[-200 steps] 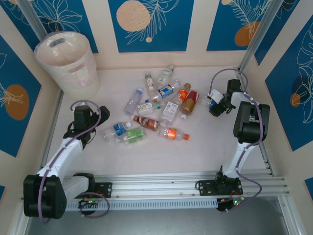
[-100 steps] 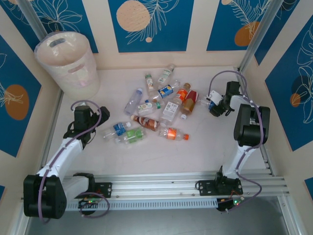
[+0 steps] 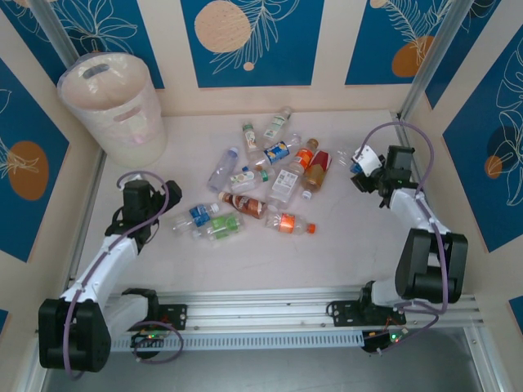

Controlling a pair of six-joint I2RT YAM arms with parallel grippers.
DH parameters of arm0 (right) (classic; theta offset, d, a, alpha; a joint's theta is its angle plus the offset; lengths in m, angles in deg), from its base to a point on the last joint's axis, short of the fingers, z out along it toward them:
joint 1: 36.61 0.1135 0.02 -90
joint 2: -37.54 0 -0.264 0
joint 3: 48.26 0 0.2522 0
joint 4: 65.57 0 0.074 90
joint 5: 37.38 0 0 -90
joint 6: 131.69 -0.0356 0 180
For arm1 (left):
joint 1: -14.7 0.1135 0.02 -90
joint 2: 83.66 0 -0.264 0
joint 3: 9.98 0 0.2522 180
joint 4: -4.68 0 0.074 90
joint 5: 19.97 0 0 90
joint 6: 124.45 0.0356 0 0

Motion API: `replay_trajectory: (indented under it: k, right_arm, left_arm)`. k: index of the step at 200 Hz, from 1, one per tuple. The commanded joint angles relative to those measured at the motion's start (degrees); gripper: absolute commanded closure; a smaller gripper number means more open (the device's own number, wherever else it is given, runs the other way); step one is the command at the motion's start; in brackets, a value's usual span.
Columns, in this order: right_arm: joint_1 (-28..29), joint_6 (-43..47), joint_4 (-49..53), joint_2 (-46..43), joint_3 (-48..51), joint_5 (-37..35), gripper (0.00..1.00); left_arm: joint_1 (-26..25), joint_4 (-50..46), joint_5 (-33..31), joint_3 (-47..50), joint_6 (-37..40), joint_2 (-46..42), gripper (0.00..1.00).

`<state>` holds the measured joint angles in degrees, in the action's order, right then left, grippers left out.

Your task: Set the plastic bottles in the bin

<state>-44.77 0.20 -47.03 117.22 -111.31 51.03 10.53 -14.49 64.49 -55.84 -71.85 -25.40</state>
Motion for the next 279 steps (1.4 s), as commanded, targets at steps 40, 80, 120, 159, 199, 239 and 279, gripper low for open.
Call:
replay_trajectory:
  k: [40,80,120,159,199,239,279]
  right_arm:
    - [10.5,-28.0,-7.1,-6.6,2.6,8.5,0.6]
    - [12.6,-45.6,-5.5,-12.8,3.7,18.9,0.58]
    - [16.0,-61.8,-8.9,-15.0,9.2,22.6,0.56]
    - [23.4,-74.8,-27.4,-12.1,17.1,18.9,0.56]
    - [31.6,-76.4,-21.8,-4.7,11.1,17.9,0.55]
    - [37.5,-78.0,-23.4,0.5,8.0,17.8,0.56]
    - [39.8,-79.5,-30.8,2.4,9.4,18.1,0.55]
  left_arm:
    - [0.8,5.2,3.3,1.3,-2.1,-0.6,0.0]
    - [-3.8,8.5,10.5,-3.1,0.4,3.3,0.0]
    - [-14.1,18.6,17.1,-7.9,5.0,10.2,0.0]
    - [-20.5,25.9,34.6,-15.3,4.6,19.2,0.0]
    - [-25.1,28.6,39.2,-21.0,3.8,24.8,0.0]
    - [-28.0,27.9,31.5,-22.6,4.3,26.8,0.0]
    - [-28.1,24.6,26.9,-24.4,2.9,29.4,0.0]
